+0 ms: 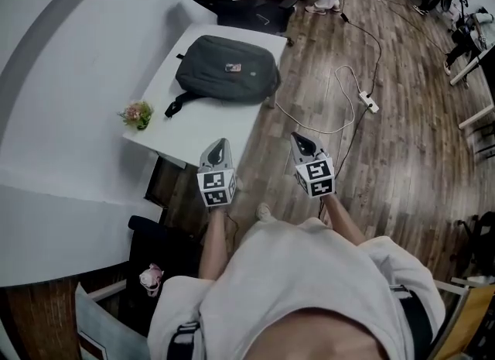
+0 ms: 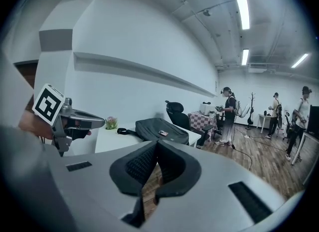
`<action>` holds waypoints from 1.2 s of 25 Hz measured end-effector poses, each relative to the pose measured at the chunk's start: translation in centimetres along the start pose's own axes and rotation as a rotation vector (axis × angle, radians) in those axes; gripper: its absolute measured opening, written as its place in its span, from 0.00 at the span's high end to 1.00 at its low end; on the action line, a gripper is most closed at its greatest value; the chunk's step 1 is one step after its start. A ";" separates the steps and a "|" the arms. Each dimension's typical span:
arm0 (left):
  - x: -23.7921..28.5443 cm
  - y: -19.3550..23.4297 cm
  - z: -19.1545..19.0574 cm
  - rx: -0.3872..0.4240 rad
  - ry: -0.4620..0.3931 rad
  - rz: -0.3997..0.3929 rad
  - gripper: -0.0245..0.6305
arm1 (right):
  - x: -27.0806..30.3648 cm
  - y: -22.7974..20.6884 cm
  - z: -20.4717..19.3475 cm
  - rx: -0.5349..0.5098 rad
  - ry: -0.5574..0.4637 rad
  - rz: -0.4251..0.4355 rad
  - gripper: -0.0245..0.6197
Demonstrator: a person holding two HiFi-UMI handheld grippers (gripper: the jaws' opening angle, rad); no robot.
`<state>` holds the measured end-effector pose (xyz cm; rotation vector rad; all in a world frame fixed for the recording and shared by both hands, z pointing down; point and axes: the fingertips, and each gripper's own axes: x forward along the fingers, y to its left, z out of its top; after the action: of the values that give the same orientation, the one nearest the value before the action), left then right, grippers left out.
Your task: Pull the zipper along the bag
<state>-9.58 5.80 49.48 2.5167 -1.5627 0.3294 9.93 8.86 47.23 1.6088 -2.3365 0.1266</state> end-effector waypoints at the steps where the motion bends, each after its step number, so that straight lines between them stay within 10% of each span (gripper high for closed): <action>1: 0.8 0.5 0.1 -0.002 0.003 -0.005 0.92 | 0.9 -0.2 0.2 -0.001 0.003 -0.003 0.94; 30: 17.5 7.8 -3.1 -0.034 0.196 0.020 0.92 | 19.1 -7.0 -1.3 0.042 0.116 0.083 0.94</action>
<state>-9.37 -12.00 57.32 2.3640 -1.5051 0.5301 10.38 -10.58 53.40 1.4824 -2.3258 0.2810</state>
